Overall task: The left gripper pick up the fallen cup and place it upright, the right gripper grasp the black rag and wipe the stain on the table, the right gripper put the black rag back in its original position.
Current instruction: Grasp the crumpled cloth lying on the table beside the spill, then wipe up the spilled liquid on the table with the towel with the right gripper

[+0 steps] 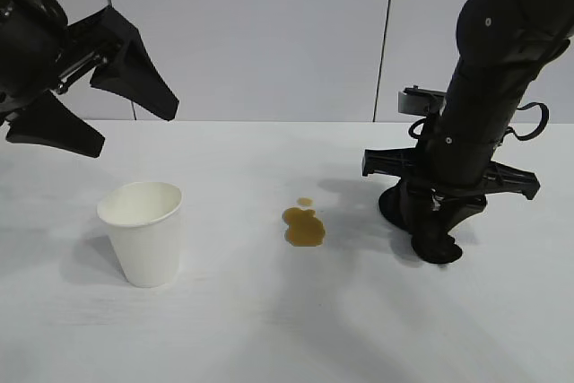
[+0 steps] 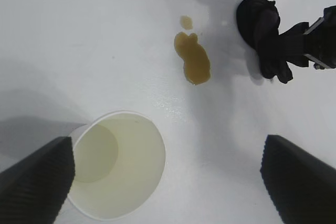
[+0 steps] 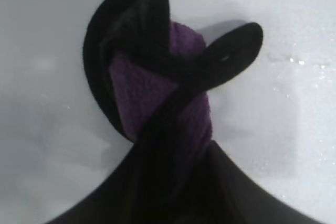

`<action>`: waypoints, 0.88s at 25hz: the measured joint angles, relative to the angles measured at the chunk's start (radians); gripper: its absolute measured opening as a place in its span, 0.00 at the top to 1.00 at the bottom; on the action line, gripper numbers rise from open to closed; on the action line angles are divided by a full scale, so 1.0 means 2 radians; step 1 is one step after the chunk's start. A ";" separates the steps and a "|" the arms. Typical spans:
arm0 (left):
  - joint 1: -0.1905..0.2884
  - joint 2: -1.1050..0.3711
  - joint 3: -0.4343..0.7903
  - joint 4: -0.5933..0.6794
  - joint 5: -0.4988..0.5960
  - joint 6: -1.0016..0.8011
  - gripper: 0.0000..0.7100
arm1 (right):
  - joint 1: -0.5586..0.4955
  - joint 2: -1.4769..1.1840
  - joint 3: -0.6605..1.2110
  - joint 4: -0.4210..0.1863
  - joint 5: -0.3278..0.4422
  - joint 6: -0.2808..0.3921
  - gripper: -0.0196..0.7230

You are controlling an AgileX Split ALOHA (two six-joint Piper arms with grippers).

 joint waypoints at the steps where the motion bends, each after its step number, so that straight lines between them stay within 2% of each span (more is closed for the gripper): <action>1: 0.000 0.000 0.000 0.000 0.000 0.000 0.02 | 0.000 0.000 0.000 0.000 -0.001 0.000 0.83; 8: 0.000 0.000 0.000 0.001 0.005 0.000 0.02 | 0.008 -0.009 -0.031 0.009 0.014 -0.003 0.83; 14: 0.000 0.000 -0.013 0.002 0.015 -0.005 0.02 | 0.067 -0.031 -0.078 0.063 0.047 -0.038 0.83; 18: 0.000 0.000 -0.014 0.002 0.016 -0.009 0.02 | 0.108 -0.021 -0.081 0.077 0.034 -0.041 0.83; 22: 0.000 0.000 -0.014 0.002 0.016 -0.011 0.02 | 0.128 0.016 -0.081 0.079 -0.002 -0.041 0.83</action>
